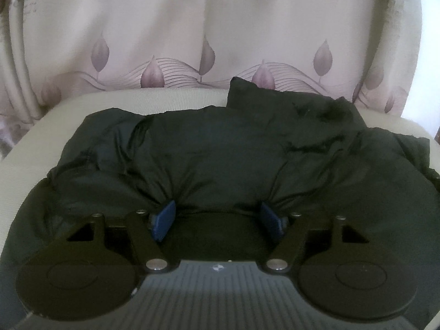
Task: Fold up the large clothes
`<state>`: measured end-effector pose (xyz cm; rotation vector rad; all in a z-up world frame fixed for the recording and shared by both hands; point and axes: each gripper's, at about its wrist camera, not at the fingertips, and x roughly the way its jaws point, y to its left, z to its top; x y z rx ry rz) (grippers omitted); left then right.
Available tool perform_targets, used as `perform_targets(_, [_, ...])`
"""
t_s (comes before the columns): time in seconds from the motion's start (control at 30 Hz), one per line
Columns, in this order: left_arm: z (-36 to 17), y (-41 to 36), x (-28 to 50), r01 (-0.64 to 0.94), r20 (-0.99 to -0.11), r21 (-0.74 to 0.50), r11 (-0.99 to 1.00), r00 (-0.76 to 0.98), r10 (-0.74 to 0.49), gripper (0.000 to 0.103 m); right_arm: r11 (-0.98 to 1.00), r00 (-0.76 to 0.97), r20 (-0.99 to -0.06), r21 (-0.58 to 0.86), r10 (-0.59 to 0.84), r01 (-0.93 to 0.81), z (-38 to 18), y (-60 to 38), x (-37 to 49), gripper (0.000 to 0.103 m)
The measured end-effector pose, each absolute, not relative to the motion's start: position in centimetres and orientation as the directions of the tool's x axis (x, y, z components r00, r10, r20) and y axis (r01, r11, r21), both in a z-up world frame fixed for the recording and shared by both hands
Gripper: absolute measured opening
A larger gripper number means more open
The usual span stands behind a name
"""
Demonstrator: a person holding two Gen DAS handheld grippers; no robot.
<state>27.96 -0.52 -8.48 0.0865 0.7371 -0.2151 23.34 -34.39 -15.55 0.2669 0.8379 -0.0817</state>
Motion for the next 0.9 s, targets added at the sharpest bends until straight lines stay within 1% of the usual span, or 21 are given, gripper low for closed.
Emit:
perform_targets(0.07, [-7.9,-0.5,27.7,0.216,-0.673,0.005,0.976,0.723,-0.156,0.069,0.954,0.67,-0.741,0.224,0.035,0.199,-14.6,-35.0,23.0,0.024])
perform_targets(0.17, [-6.7,-0.4,26.4,0.208,-0.646,0.024,0.978,0.75,-0.144,0.065,0.974,0.713,-0.701,0.145,-0.024,0.176,-12.7,-34.1,20.1,0.025])
perform_targets(0.23, [-6.1,-0.1,25.2,0.216,-0.629,0.014,0.976,0.761,-0.159,0.066,0.982,0.727,-0.684,0.1,-0.051,0.163,-12.1,-33.3,18.3,0.025])
perform_targets(0.33, [-5.9,0.3,23.5,0.208,-0.614,0.025,0.978,0.775,-0.149,0.066,0.986,0.74,-0.667,0.05,-0.086,0.16,-11.8,-32.1,16.0,0.025])
perform_targets(0.47, [-6.0,0.6,21.5,0.205,-0.586,0.04,0.978,0.797,-0.143,0.066,0.983,0.746,-0.658,0.05,-0.101,0.177,-12.4,-31.3,13.7,0.026])
perform_targets(0.77, [-7.8,0.8,21.4,0.202,-0.63,0.025,0.979,0.764,-0.142,0.067,0.979,0.728,-0.677,0.058,-0.106,0.196,-15.0,-30.7,12.6,0.025])
perform_targets(0.9, [-8.6,1.0,22.0,0.2,-0.645,0.012,0.98,0.751,-0.146,0.071,0.978,0.725,-0.68,0.058,-0.108,0.2,-16.1,-30.3,12.7,0.025])
